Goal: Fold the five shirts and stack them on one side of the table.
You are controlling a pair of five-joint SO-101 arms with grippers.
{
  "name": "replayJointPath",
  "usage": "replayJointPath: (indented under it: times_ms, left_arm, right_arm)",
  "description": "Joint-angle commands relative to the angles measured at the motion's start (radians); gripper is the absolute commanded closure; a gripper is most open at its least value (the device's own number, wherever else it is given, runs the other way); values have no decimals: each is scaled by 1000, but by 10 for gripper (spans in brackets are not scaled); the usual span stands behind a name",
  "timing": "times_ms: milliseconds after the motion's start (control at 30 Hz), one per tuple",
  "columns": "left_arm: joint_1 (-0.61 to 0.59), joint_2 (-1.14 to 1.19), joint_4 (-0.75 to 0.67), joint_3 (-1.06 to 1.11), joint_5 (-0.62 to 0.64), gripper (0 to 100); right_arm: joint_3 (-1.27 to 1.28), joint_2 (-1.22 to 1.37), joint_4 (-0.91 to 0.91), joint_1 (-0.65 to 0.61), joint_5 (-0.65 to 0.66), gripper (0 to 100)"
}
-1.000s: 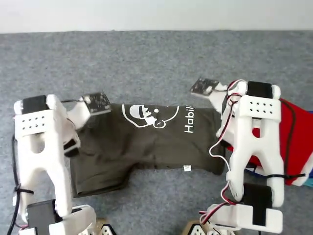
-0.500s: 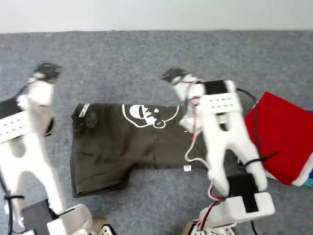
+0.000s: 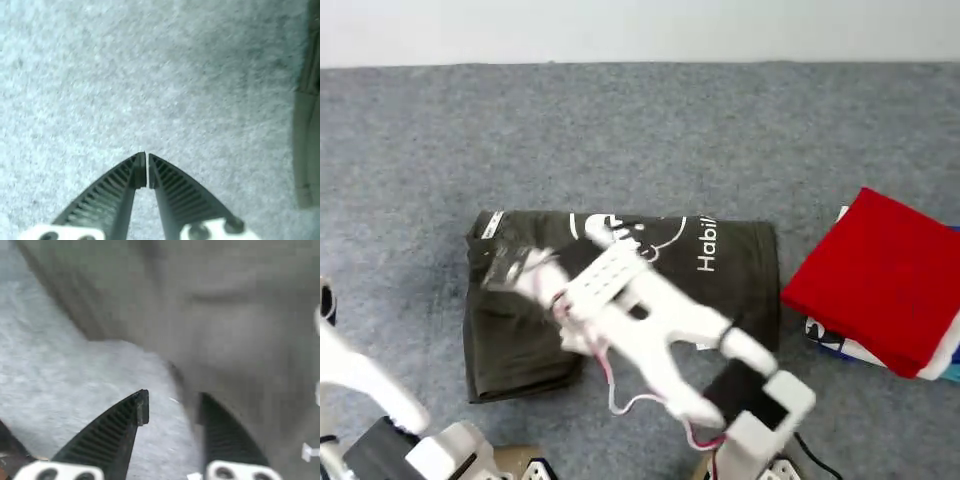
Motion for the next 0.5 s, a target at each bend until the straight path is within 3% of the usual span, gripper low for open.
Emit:
replayJointPath:
  times_ms: [0,467]
  left_arm:
    - [-23,-31,-21,-38,-14,986]
    - [-25,-31,-21,-38,-14,986]
  right_arm:
    - [-146,74,22,-104,-21,763]
    - [-600,452,174,-285,-18,763]
